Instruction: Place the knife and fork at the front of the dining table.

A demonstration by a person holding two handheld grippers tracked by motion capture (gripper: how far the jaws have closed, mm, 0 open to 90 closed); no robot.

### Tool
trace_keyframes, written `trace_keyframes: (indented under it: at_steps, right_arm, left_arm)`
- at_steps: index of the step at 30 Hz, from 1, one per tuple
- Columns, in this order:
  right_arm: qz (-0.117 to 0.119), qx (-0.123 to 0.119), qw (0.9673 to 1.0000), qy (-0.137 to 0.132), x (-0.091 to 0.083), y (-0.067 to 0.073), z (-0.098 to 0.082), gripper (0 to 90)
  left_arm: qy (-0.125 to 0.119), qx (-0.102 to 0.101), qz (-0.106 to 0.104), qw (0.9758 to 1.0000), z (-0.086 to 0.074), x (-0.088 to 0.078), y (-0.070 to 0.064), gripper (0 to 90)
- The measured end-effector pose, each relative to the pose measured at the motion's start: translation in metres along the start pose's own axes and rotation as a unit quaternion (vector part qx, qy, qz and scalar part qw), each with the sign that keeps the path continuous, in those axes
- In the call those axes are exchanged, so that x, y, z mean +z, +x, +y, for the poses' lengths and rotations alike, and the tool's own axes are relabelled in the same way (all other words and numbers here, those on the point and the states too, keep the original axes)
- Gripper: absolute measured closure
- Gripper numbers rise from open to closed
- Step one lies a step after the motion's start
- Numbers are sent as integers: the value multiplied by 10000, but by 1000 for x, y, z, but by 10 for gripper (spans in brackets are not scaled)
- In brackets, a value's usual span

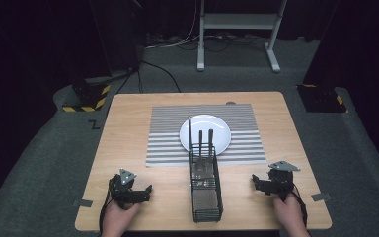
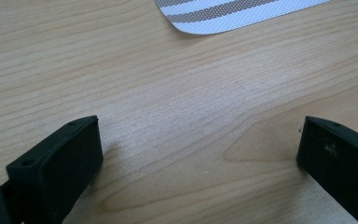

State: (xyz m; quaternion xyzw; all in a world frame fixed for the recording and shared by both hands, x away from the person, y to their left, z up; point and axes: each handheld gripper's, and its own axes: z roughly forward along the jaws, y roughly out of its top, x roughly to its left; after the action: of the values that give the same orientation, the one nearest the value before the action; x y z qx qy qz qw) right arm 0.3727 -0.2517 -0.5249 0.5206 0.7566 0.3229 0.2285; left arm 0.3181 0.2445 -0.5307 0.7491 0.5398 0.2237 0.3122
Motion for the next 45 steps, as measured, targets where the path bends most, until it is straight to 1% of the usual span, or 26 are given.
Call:
trace_keyframes:
  at_steps: [4, 6, 11, 15, 18, 22, 26, 35, 38, 39, 40, 41, 43, 45]
  right_arm:
    - [-19, -15, 10000, -15, -1, 0, -1, 110]
    - [-12, 8, 10000, -25, -1, 1, -1, 110]
    - [-3, -19, 10000, -18, -1, 0, -1, 100]
    - [57, -65, 10000, 1, 1, 0, 0, 102]
    - [35, -76, 10000, 3, 0, 1, 0, 105]
    - [36, -73, 10000, 2, 0, 1, 0, 105]
    - [46, -68, 10000, -5, 1, 0, 0, 106]
    - [48, -97, 9999, -8, 1, 0, 1, 104]
    - [53, -101, 9999, -14, 1, 0, 1, 104]
    - [54, -93, 9999, -13, 1, 0, 1, 104]
    - [49, -101, 9999, -6, 1, 1, 0, 105]
    - [48, -87, 10000, 3, 0, 1, 0, 105]
    - [53, -74, 10000, -21, 0, 1, 0, 104]
    - [53, -78, 10000, -19, 0, 1, 0, 104]
  left_arm:
    - [-2, -20, -27, 10000, 0, 0, 0, 6]
    - [-32, -67, -65, 10000, -1, -1, 1, 6]
    - [-7, -16, -18, 10000, 0, 0, 0, 5]
    - [-32, -79, -48, 10000, -1, -1, 1, 7]
    - [-1, -38, 11, 10000, -1, 0, -1, 5]
    - [-4, -50, -3, 10000, -1, 0, -1, 5]
    - [6, 7, -9, 10000, -1, -1, -1, 6]
    - [-21, 12, 1, 10000, -1, -2, -2, 6]
    - [-67, 50, 102, 9999, -2, -2, -5, 6]
    - [-87, 90, 132, 9998, -2, -2, -6, 5]
    - [-102, 129, 155, 9997, -2, -2, -6, 5]
    - [-102, 125, 157, 9997, -2, -2, -6, 5]
    - [-159, 119, 150, 9997, -1, -4, -7, 4]
    - [-199, -32, -73, 9998, 1, -6, -7, 6]
